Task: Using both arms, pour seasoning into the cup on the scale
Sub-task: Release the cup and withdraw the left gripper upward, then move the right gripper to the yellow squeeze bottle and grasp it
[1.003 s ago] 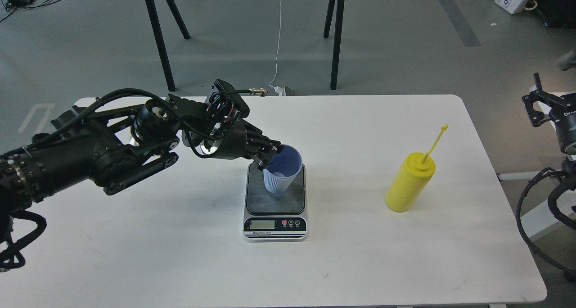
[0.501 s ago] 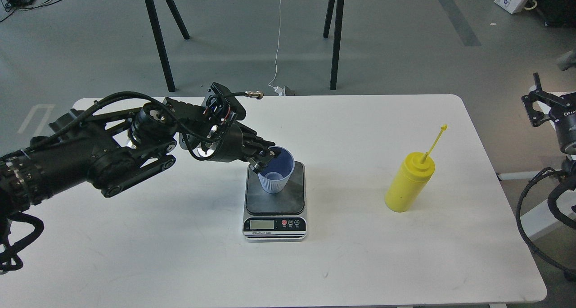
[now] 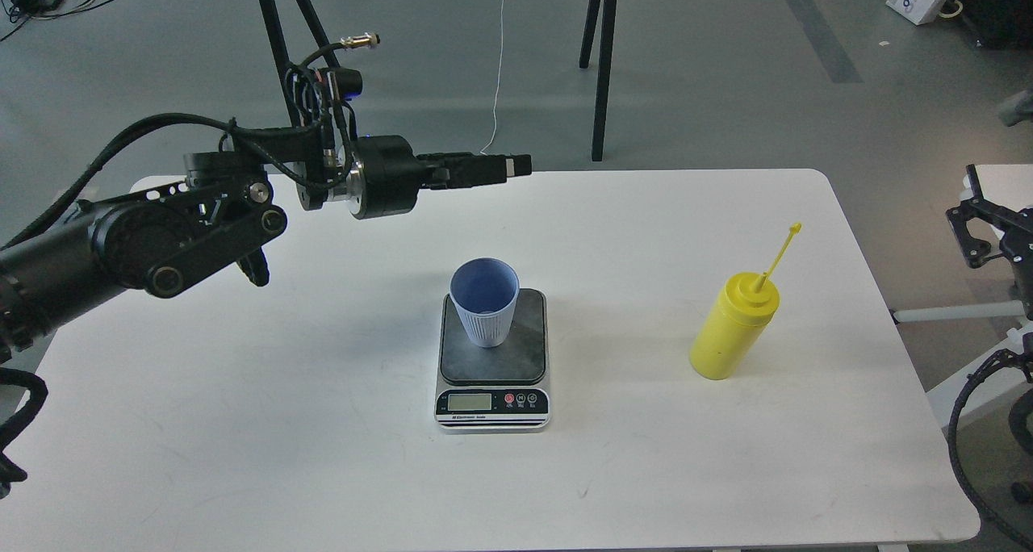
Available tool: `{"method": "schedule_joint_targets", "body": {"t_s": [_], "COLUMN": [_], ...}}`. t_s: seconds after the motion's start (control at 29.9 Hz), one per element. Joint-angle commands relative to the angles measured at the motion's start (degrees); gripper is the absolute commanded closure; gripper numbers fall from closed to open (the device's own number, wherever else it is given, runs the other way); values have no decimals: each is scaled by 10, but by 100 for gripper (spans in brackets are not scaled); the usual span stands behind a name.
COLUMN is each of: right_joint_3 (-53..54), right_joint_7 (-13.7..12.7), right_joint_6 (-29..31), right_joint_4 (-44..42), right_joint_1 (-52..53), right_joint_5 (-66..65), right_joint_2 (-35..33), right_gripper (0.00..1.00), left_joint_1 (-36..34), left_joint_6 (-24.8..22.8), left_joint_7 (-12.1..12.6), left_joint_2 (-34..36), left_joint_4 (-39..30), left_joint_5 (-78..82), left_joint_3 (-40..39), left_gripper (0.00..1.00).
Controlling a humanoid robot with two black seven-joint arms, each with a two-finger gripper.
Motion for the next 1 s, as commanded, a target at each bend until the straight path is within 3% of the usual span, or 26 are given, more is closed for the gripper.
{"method": "schedule_joint_targets", "body": {"t_s": [0.0,0.1,0.23,0.47,0.67,0.84,0.97], "right_joint_3": [5,-1,-18,-107,-153,-253,-271], "right_joint_7": [-2,-2,-1,4,1,-12,-11], "right_joint_6": [0,0,0,0,0,0,0], "right_joint_4": [44,52,67,67,61,45,26], "right_joint_1": [-67,-114,-177,-191,-150,-66,-42], "right_joint_5": [34,46,43,38,29,32,34], "right_joint_2": [8,35,82,108,120,125,153], "right_gripper": [0,0,0,1,1,2,2], "left_joint_1": [6,7,7,35,84,94,94], "left_joint_6": [-4,-21,-94,-94,-94,-94,-94], "left_joint_7": [-1,2,6,11,11,13,25], "left_joint_2": [4,2,1,2,-1,-3,2], "left_joint_4": [15,54,121,186,187,189,191], "left_joint_5": [-191,-345,-506,-723,-744,-738,-737], "left_joint_3": [-35,-59,-60,-111,-181,-181,-180], "left_gripper": [0,0,0,0,0,0,0]}}
